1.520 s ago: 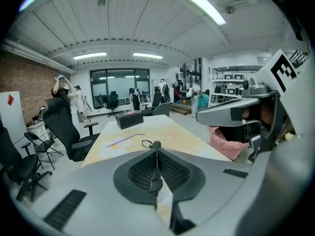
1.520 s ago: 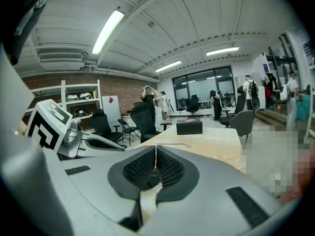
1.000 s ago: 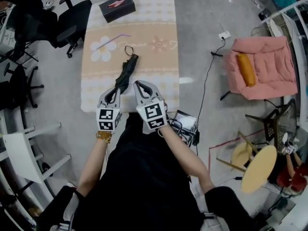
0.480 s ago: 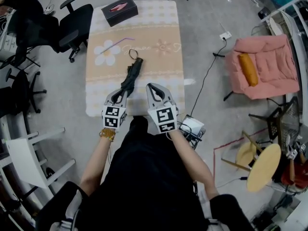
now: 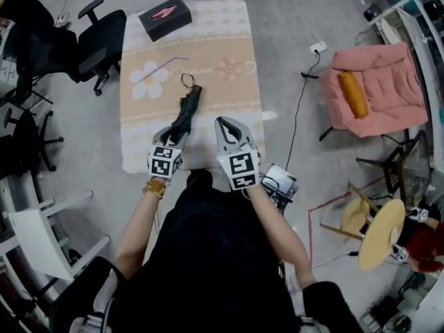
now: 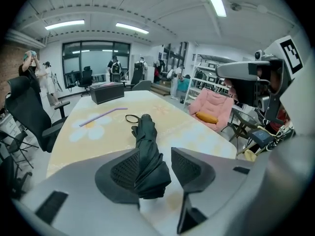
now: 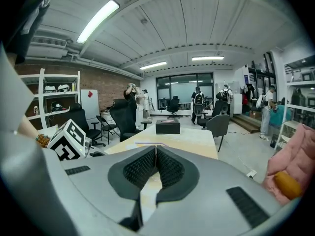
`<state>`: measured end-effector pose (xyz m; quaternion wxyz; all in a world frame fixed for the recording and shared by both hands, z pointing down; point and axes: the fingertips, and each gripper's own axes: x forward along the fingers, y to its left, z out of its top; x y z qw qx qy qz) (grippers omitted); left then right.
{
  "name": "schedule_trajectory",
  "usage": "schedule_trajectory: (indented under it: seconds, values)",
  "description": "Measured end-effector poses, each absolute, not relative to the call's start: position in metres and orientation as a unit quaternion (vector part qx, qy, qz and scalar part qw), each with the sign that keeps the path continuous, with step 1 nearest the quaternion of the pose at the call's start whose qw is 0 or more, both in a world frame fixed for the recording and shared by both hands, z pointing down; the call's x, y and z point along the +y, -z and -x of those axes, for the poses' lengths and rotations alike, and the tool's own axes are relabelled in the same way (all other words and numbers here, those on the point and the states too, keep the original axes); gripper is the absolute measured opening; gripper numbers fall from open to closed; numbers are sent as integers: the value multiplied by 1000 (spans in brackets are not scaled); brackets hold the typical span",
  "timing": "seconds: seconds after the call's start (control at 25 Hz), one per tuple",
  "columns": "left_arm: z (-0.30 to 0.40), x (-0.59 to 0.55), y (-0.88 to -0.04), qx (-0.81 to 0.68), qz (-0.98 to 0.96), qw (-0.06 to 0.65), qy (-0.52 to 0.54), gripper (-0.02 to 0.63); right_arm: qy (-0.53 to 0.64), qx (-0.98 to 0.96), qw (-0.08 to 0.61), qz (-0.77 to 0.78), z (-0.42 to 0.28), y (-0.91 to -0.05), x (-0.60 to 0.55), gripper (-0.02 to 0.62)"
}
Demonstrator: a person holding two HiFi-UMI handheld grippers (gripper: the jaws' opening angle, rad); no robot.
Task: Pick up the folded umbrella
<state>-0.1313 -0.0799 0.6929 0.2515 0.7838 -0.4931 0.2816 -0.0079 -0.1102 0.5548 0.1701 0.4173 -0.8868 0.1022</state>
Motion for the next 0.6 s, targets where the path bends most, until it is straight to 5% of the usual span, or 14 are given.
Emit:
schedule_trajectory:
  seconds: [0.6]
  values:
    - [135, -89, -738, -464, -774, 299, -311, 278, -92, -879, 178, -432, -1, -552, -130, 17]
